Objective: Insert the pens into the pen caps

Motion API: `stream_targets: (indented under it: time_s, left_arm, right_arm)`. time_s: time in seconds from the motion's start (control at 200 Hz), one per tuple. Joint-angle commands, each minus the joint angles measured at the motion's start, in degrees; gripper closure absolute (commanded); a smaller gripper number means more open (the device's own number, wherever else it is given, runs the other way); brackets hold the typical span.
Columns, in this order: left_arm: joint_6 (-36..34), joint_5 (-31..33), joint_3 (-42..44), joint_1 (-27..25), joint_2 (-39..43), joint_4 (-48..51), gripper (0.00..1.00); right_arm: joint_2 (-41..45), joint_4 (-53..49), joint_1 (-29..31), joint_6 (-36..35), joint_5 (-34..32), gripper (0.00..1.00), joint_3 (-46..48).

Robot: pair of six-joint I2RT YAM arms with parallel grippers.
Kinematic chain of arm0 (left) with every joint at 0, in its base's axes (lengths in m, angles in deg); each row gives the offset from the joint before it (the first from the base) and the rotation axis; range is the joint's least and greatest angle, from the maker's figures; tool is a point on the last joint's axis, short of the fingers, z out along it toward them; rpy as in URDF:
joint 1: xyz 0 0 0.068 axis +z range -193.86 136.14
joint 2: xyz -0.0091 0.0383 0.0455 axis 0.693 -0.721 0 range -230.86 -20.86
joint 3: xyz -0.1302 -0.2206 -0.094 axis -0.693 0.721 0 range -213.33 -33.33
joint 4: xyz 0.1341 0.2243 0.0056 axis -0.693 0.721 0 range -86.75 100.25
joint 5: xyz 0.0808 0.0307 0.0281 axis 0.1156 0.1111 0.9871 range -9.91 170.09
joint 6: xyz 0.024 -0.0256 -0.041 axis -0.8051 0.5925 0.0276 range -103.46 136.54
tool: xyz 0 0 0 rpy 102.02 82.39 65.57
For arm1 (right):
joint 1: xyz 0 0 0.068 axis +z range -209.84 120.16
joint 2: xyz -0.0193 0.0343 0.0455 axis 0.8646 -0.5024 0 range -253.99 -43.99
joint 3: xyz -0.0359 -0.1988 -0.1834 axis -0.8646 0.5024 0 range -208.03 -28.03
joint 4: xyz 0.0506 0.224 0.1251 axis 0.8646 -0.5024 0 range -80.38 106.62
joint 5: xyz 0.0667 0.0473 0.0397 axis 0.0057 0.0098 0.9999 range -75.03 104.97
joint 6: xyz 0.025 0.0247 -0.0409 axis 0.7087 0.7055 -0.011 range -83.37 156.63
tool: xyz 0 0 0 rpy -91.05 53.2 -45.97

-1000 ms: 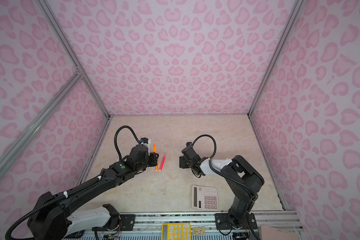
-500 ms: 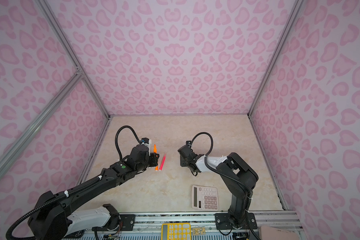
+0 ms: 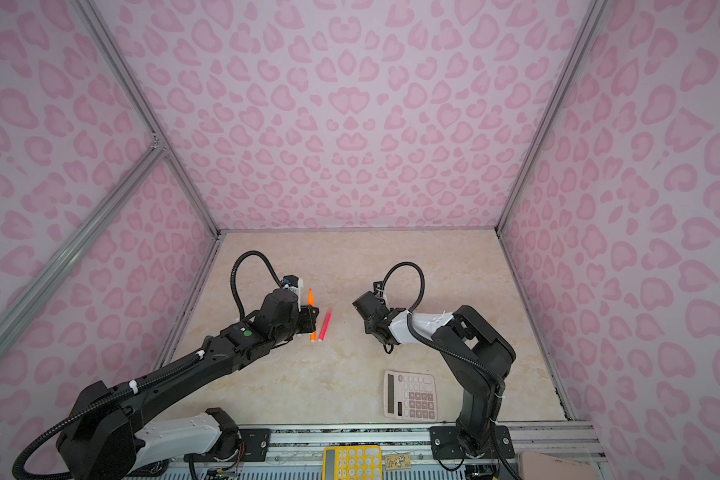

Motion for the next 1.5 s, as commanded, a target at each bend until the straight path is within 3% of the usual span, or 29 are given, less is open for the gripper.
stream_targets:
  time_s: [0.0,0.555,1.035,1.495]
  left_arm:
    - [-0.4,-0.2,-0.8,0.1,0.5,0.0,0.97]
    - [-0.6,0.0,-0.8,0.0,0.5,0.0,0.97]
    - [-0.6,-0.1,-0.8,0.0,0.8,0.2,0.97]
    - [-0.6,-0.1,-0.7,0.1,0.8,0.2,0.97]
  right_arm:
    - [0.1,-1.3,-0.4,-0.3,-2.3,0.6,0.5]
    - [-1.5,0.8,-2.9,-0.9,3.0,0.61,-0.2]
    - [1.6,1.0,-0.7,0.2,2.6,0.58,1.7]
    - [-4.0,-0.3,-2.1,0.3,1.5,0.63,-2.1]
